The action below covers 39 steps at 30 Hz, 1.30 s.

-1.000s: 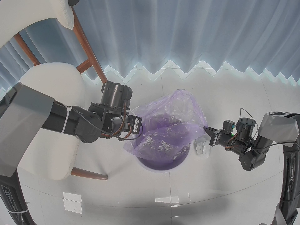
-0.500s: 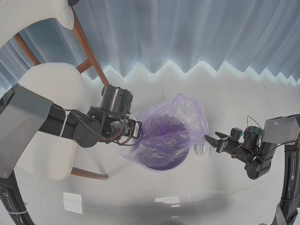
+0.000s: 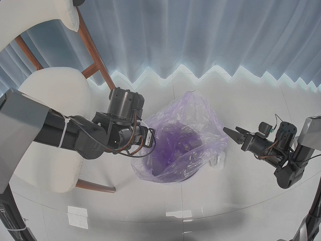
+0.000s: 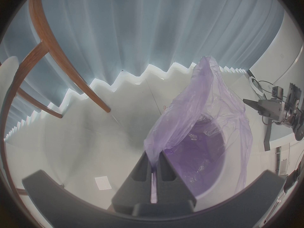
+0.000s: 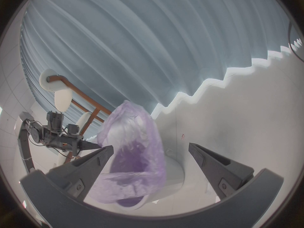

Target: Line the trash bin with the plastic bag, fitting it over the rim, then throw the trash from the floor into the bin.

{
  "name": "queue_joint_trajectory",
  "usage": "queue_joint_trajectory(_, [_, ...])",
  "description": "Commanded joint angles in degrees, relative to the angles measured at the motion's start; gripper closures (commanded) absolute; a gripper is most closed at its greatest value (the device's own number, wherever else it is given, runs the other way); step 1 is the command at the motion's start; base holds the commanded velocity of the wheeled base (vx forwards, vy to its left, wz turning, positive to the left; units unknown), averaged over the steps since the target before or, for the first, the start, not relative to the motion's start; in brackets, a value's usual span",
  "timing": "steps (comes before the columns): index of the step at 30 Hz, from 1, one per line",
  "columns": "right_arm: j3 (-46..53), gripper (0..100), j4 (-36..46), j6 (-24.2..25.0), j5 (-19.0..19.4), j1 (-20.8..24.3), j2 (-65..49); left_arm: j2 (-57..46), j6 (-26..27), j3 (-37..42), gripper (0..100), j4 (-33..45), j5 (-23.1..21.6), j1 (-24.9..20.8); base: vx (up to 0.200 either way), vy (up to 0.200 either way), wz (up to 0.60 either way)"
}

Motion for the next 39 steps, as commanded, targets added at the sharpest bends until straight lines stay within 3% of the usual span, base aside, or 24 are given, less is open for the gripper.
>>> queue_joint_trajectory(1, [7.71, 0, 3.65, 2.8, 0.01, 3.78, -9.43, -0.33, 0.03, 0.55, 100, -0.01, 0.78, -0.25, 0.0, 0.0, 0.0])
queue_joint_trajectory(5, [13.69, 0, 6.03, 6.84, -3.77, 6.86, -11.1, -0.42, -0.06, 0.55, 100, -0.01, 0.78, -0.69, 0.0, 0.0, 0.0])
queue_joint_trajectory(7, [17.29, 0, 6.03, 9.66, -9.75, 10.9, -10.58, -0.42, -0.15, 0.55, 100, -0.01, 0.87, -0.78, 0.0, 0.0, 0.0])
queue_joint_trajectory(9, [17.9, 0, 6.03, 11.5, -12.91, 13.45, -9.96, -0.42, -0.15, 0.63, 100, -0.01, 0.87, -1.05, 0.0, 0.0, 0.0])
queue_joint_trajectory(13, [16.67, 0, 6.03, 15.63, -15.82, 17.23, -8.29, -0.59, -0.24, 0.9, 100, -0.01, 0.87, -1.66, 0.0, 0.0, 0.0])
queue_joint_trajectory(21, [9.99, 0, 6.11, 17.04, -23.11, 20.04, -0.29, -0.42, -0.24, 2.66, 100, -0.19, 0.96, -3.68, 0.0, 0.0, 0.0])
queue_joint_trajectory(30, [2.52, 0, 6.64, 16.86, -24.16, 21.1, 1.9, -0.59, -0.24, 3.97, 100, -0.98, 0.87, -3.86, 0.0, 0.0, 0.0])
queue_joint_trajectory(31, [1.03, 100, 6.64, 16.77, -24.69, 21.45, 1.9, -0.77, -0.24, 4.41, 100, -0.98, 0.87, -3.77, 0.0, 0.0, 0.0])
queue_joint_trajectory(39, [1.91, 100, 6.47, 15.9, -25.22, 22.59, -0.21, -1.39, -0.24, 5.56, 100, -0.98, 0.87, -3.68, 0.0, 0.0, 0.0])
